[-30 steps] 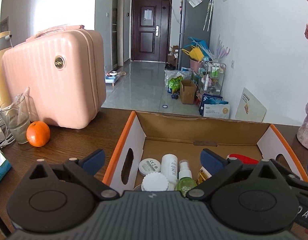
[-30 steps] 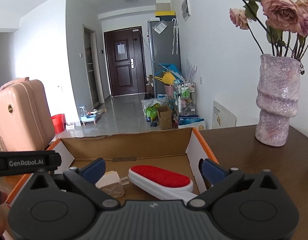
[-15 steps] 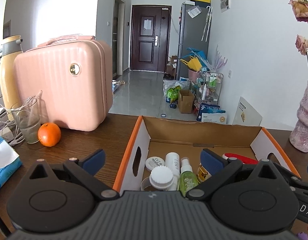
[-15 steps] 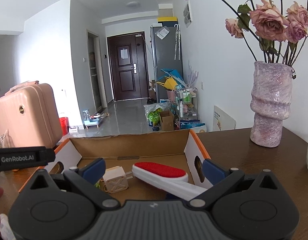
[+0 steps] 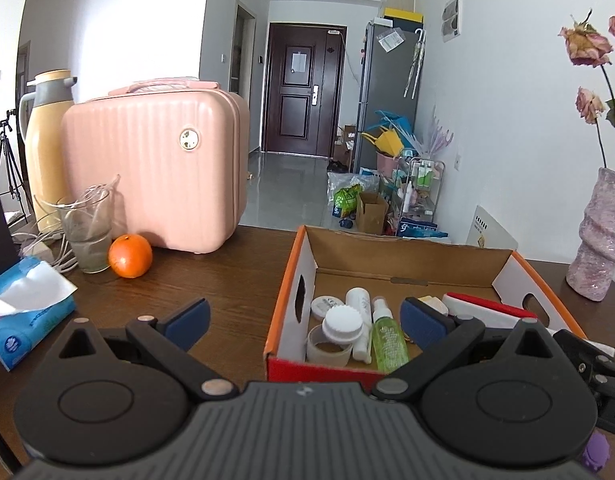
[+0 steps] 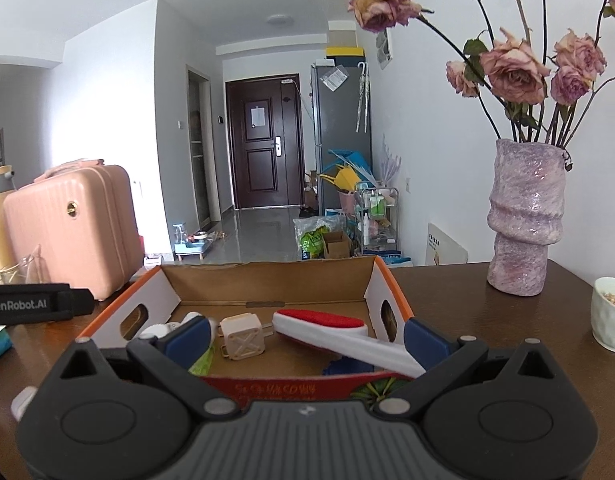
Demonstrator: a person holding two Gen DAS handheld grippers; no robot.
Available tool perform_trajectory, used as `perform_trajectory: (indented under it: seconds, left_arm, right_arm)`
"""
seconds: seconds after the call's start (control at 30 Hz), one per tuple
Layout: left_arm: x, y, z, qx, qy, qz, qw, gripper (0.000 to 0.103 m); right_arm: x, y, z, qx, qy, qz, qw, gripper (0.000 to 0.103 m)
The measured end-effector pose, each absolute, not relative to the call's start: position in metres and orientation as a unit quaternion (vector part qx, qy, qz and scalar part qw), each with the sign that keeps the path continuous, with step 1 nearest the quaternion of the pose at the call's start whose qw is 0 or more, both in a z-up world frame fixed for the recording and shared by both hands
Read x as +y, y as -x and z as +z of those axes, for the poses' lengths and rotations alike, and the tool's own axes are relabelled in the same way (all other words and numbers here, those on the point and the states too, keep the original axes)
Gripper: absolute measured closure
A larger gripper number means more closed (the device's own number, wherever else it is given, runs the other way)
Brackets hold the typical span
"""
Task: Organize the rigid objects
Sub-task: 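Withdraw both tools toward the white pill bottle and purple cap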
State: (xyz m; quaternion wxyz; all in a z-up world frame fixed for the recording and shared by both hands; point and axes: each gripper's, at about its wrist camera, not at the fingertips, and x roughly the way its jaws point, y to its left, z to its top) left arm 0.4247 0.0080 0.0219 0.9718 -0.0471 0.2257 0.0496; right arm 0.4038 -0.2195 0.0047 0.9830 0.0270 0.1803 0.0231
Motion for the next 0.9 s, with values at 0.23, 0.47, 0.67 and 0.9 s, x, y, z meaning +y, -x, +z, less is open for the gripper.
perform_trajectory:
  seconds: [0.23, 0.47, 0.67, 0.9]
  left_arm:
    - [0.013, -0.392, 0.022, 0.213, 0.048, 0.046, 0.975, 0.0]
    - [0.013, -0.363, 0.021, 0.204, 0.044, 0.042, 0.977, 0.0]
    - [0.012, -0.342, 0.018, 0.2, 0.034, 0.035, 0.979, 0.0]
    - [0.012, -0.318, 0.011, 0.204, 0.028, 0.028, 0.978, 0.0]
  right_arm:
    - [-0.217, -0.377, 0.003, 0.175, -0.02, 0.034, 0.984, 0.0]
    - [-0.216, -0.349, 0.002, 0.171, -0.007, 0.038, 0.984, 0.0]
    - [-0.216, -0.326, 0.0, 0.168, -0.002, 0.04, 0.985, 0.0]
    - [-0.22, -0.303, -0.011, 0.179, -0.001, 0.036, 0.983, 0.0]
